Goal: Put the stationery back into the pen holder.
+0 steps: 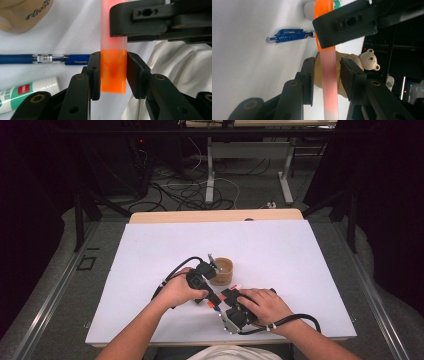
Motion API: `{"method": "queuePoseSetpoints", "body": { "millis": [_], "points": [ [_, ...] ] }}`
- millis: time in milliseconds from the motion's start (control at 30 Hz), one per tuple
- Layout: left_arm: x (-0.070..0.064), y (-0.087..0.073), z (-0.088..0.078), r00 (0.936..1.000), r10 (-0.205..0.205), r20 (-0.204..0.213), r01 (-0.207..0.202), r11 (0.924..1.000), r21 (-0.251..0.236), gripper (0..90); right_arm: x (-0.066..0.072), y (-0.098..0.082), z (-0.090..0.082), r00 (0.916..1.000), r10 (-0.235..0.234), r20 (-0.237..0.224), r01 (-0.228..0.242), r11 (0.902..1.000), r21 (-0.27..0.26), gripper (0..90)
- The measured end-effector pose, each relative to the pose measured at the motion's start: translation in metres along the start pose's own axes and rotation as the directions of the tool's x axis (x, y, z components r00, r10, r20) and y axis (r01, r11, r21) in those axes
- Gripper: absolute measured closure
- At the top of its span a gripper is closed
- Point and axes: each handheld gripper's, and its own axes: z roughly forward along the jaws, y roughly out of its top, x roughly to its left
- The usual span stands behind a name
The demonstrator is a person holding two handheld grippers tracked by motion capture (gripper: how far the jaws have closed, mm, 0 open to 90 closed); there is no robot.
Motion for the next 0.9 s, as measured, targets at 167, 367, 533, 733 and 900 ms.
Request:
{"method": "queuePoseSetpoints", "body": {
  "millis": [167, 367, 533, 733, 900],
  "points": [
    [-0.0014, 0.0034, 0.0013, 0.9999, 0.011, 0.003, -0.011, 0.9999, 0.008, 66.6, 0.0011, 0.0013, 0.0011, 0.9999, -0.016, -0.006, 0.016, 0.9998, 0.012, 68.0],
    [-0.0016, 0.0060, 0.0021, 0.9999, 0.003, 0.011, -0.004, 0.9999, 0.014, 66.6, 0.0012, 0.0027, 0.0002, 0.9993, -0.039, 0.001, 0.039, 0.9991, 0.017, 71.7],
    [-0.0008, 0.0068, 0.0035, 0.9999, -0.005, 0.014, 0.005, 1.0000, 0.005, 66.6, 0.0024, 0.0026, 0.0009, 0.9991, -0.041, -0.004, 0.042, 0.9989, 0.023, 72.7],
    [0.0000, 0.0070, 0.0039, 0.9997, -0.019, 0.016, 0.019, 0.9998, 0.009, 66.5, 0.0044, 0.0039, 0.0022, 0.9982, -0.059, 0.011, 0.058, 0.9982, 0.016, 74.9],
    [-0.0005, 0.0073, 0.0048, 0.9998, -0.018, 0.009, 0.017, 0.9998, 0.010, 66.5, 0.0044, 0.0046, 0.0031, 0.9981, -0.060, -0.012, 0.060, 0.9978, 0.029, 76.2]
  ]
}}
